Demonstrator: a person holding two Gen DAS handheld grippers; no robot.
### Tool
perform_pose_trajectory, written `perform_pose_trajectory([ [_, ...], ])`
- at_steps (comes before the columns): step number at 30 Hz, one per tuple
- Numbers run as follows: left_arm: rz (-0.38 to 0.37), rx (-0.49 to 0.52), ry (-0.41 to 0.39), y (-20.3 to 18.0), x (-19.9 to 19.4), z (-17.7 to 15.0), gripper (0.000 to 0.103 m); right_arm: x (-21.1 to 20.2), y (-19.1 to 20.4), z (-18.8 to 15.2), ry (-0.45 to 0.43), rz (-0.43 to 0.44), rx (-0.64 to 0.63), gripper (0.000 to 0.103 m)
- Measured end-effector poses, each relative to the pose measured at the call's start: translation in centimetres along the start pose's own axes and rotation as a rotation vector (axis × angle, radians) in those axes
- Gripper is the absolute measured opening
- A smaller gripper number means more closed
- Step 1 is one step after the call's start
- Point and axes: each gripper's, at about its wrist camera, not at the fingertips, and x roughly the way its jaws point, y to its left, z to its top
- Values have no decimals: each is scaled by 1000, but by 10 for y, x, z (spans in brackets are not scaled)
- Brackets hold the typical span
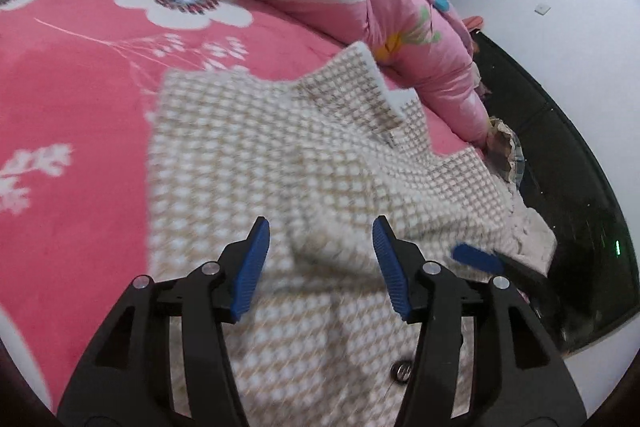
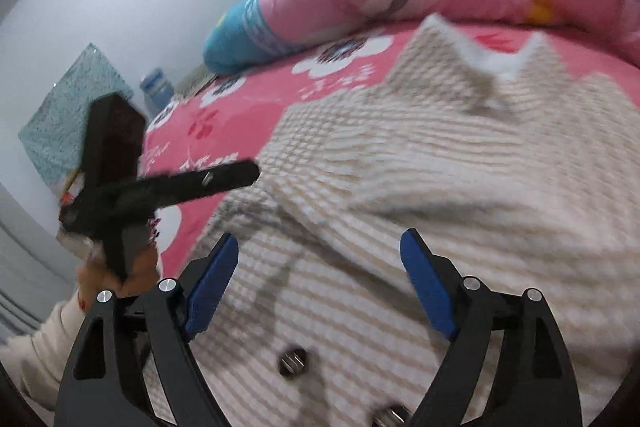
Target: Fold large clothes
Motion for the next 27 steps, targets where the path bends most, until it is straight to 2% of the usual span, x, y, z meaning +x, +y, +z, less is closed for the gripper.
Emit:
perform_pose_trajectory([
  [2, 25, -7, 45, -3, 23, 10, 51, -18, -13, -12, -37, -36, 11, 81],
  [5, 104, -26, 114, -2, 59, 22, 49, -43, -34, -28, -94, -63, 57, 81],
  [8, 168, 9, 104, -13, 75, 29, 45, -60, -56, -45, -150, -66, 117, 81],
  [9, 173, 29, 106, -19, 78, 30, 35, -64, -64, -50, -169, -66, 141, 81],
  [11, 213, 84, 102, -33, 82, 31, 26, -64, -72, -56, -188, -64, 170, 81],
  [12, 240, 135, 94, -44, 82, 31, 13, -64, -77, -59, -195, -64, 187, 81],
  [13, 261, 167, 82, -49, 80, 32, 8, -65, -83, -61, -200, -60, 210, 81],
  [17, 248, 215, -42, -69, 45, 52, 8, -69, -97, -64, -226, -26, 262, 81],
  [19, 274, 228, -136, -74, 20, 66, 7, -75, -97, -65, -237, -18, 263, 81],
  [21, 294, 222, -177, -70, 5, 76, 7, -77, -99, -66, -236, -8, 262, 81],
  [24, 322, 162, -116, -40, 9, 73, 7, -71, -103, -68, -218, -1, 269, 81],
  [27, 373, 101, -6, 4, 35, 50, 8, -67, -101, -66, -204, -2, 259, 81],
])
